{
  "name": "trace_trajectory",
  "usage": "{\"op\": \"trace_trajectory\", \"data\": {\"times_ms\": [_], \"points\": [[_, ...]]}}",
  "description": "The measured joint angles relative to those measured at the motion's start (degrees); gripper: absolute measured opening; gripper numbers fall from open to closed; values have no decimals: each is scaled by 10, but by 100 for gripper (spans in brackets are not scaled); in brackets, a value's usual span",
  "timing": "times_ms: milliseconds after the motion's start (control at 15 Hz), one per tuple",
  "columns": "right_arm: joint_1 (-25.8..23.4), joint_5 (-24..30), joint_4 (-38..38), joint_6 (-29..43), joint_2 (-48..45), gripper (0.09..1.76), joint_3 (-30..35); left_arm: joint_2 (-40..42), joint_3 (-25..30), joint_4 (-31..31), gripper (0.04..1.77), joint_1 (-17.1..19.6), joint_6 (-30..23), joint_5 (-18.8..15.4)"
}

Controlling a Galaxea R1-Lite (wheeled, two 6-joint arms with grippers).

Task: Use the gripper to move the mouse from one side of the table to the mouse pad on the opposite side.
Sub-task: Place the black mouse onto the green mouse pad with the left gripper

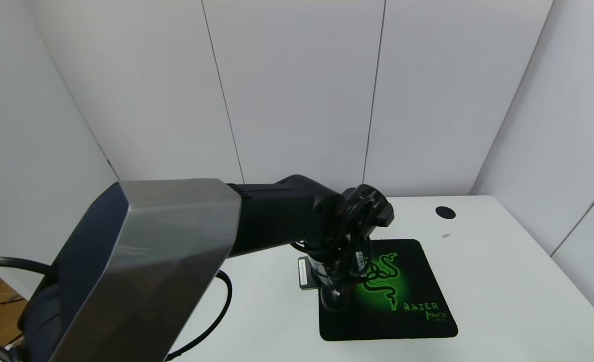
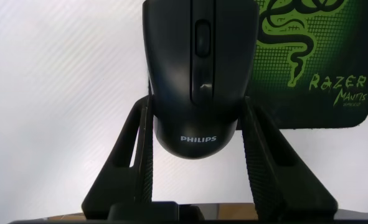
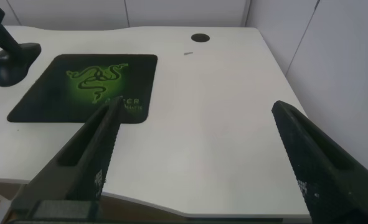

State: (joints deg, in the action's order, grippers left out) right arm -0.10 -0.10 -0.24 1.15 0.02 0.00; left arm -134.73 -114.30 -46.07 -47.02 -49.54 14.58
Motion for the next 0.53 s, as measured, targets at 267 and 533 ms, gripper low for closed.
{"op": "trace_trajectory", "data": {"times_ms": [267, 533], "points": [[0, 0, 0, 0, 0, 171, 0, -32, -1, 36, 88, -6, -2, 13], [0, 0, 0, 0, 0, 171, 0, -52, -1, 51, 88, -6, -2, 13]]}}
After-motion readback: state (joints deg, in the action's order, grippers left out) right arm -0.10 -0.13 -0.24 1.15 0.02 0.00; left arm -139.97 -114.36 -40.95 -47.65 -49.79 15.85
